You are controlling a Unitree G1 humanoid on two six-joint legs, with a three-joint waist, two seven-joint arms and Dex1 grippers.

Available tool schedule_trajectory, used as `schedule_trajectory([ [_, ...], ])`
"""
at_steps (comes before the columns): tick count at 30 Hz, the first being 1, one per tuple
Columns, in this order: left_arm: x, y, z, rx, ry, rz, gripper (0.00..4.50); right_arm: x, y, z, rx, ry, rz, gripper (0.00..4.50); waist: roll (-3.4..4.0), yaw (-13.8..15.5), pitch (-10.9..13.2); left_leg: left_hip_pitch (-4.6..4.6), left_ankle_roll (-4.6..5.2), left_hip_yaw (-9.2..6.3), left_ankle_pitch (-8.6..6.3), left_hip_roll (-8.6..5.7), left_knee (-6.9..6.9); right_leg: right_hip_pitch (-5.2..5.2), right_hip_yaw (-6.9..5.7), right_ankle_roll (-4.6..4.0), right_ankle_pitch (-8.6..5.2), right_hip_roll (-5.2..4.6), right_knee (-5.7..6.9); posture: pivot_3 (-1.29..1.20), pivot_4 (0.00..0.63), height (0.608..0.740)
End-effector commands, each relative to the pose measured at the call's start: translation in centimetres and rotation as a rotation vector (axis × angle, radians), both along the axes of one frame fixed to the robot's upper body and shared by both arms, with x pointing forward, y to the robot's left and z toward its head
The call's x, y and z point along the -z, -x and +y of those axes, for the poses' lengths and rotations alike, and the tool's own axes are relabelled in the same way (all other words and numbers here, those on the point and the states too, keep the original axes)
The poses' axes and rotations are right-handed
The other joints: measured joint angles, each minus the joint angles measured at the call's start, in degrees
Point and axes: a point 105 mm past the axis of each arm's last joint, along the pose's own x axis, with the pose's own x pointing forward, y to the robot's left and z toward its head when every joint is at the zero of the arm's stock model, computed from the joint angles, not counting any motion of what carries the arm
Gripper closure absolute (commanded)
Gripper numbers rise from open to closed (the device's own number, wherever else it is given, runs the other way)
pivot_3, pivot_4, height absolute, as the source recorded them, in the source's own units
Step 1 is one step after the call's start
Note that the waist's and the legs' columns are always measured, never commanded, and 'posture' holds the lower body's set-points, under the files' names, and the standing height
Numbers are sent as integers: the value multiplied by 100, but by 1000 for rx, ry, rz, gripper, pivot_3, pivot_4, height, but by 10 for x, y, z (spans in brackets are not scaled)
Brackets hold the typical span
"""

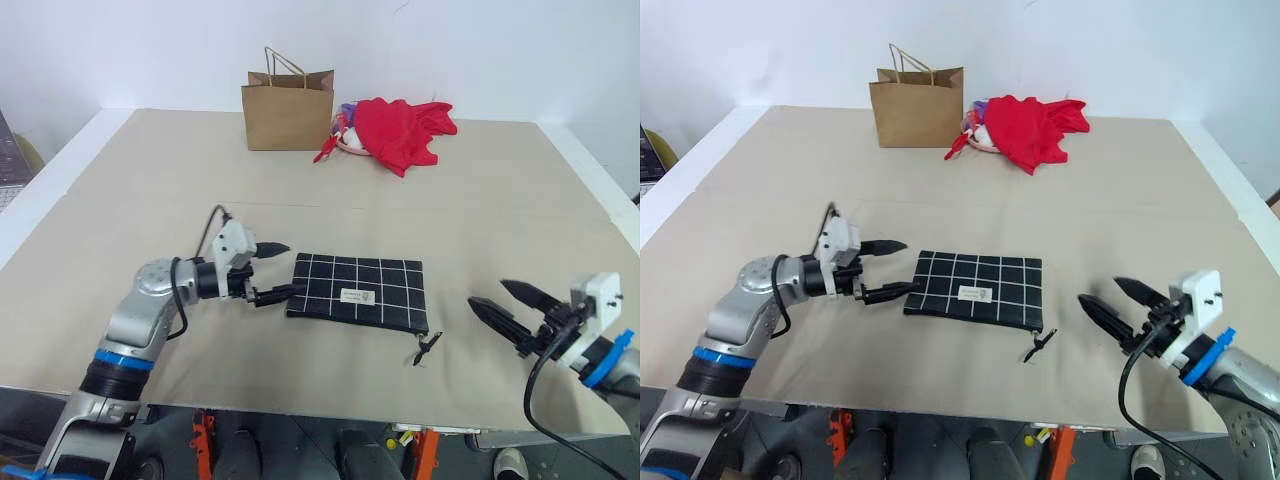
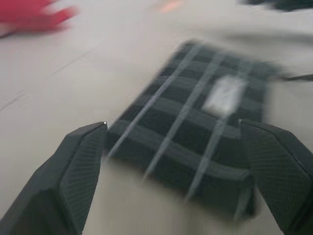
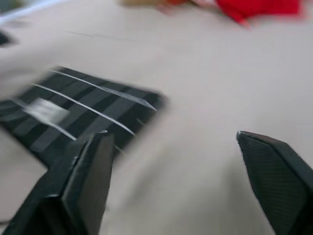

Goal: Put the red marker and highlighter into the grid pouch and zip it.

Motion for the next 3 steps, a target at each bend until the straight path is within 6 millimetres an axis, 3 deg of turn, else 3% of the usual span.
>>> schedule_trajectory([
  [1,-8,-9,14,-131,34,-55,0,-11,3,-4,16,56,-76,86,0,0,0,1,0,0,0,0,0,0,0,-1,0,0,0,0,150,740],
  [3,-4,-9,17,-155,11,-74,0,-9,4,-1,-5,91,-93,86,0,0,0,1,-1,1,0,0,1,-2,0,-4,-1,0,0,0,150,740],
])
